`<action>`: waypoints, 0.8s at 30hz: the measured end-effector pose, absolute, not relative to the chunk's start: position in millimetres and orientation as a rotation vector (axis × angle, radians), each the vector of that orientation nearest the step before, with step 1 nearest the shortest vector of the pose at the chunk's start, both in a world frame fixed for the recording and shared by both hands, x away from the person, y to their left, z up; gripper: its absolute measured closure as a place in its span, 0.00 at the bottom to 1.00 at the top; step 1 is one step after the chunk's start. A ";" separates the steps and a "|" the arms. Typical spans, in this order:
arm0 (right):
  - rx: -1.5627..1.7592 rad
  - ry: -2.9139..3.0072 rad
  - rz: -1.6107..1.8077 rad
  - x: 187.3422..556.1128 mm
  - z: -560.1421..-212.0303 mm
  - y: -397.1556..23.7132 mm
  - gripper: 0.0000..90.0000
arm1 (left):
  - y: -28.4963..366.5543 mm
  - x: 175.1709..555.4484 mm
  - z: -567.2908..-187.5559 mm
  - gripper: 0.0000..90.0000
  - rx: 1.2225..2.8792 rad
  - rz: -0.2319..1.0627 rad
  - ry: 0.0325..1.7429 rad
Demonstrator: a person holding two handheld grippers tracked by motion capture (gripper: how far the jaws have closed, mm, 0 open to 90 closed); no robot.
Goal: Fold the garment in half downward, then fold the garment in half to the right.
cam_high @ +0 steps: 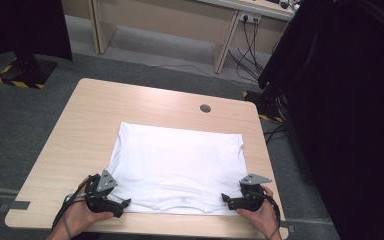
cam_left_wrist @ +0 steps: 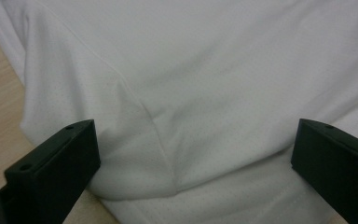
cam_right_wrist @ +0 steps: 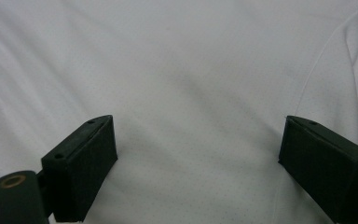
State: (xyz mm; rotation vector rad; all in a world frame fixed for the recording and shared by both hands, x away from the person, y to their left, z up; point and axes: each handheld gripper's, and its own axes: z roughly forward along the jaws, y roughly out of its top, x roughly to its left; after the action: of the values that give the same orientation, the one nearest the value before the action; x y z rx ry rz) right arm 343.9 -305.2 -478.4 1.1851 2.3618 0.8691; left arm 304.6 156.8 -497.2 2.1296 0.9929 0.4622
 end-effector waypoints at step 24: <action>1.197 2.331 0.888 332.7 -480.5 -320.7 0.13 | 144.3 297.9 -497.2 0.00 2.149 0.444 0.949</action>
State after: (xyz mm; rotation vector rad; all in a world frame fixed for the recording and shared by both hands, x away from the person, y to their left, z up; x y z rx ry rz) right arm 332.7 -320.7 -480.5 1.1974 2.3306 0.8881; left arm 297.9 144.3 -497.2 2.1494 0.9490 0.4444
